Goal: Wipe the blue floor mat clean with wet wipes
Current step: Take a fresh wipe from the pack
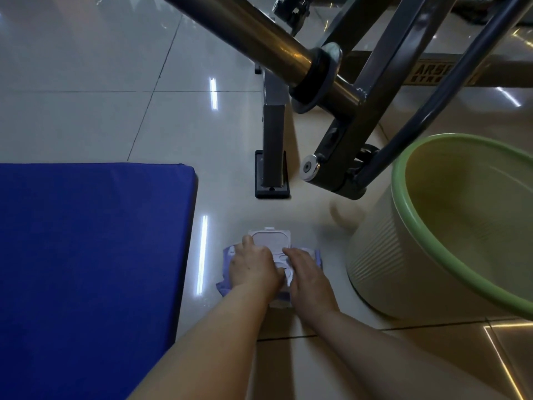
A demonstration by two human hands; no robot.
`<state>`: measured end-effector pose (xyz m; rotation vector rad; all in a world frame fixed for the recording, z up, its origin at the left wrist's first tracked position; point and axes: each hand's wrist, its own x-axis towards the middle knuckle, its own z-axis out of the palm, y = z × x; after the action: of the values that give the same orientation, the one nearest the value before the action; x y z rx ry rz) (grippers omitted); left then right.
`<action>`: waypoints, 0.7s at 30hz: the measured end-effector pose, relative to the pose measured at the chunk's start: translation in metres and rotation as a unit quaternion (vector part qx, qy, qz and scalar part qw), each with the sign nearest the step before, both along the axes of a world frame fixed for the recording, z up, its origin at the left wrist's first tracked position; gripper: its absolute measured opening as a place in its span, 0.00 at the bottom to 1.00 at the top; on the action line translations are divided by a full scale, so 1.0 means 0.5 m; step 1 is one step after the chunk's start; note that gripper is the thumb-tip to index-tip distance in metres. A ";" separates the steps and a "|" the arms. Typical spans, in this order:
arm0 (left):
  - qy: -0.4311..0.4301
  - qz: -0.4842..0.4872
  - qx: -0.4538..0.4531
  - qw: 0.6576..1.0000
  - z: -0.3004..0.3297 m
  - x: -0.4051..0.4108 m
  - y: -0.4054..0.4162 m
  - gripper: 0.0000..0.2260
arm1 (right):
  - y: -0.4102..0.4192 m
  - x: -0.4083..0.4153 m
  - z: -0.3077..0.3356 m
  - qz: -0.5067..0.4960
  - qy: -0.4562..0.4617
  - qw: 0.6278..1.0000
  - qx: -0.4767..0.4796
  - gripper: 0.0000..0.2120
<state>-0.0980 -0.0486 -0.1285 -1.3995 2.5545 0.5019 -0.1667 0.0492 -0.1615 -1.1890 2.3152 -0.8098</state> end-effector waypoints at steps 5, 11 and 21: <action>0.033 0.030 0.013 0.999 0.007 0.003 -0.003 0.17 | -0.012 0.002 0.002 0.043 0.127 0.989 -0.058 0.10; 0.076 0.058 0.048 0.994 0.010 0.023 -0.023 0.08 | -0.065 0.010 0.004 0.088 0.116 0.989 -0.022 0.11; 0.091 0.058 0.028 0.994 -0.002 0.052 -0.023 0.11 | -0.077 0.026 -0.009 0.099 0.202 0.969 0.106 0.09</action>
<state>-0.0721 -0.0600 -0.1295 -1.5553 2.5844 0.7455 -0.1536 0.0107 -0.1661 -1.5688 2.4593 -0.2566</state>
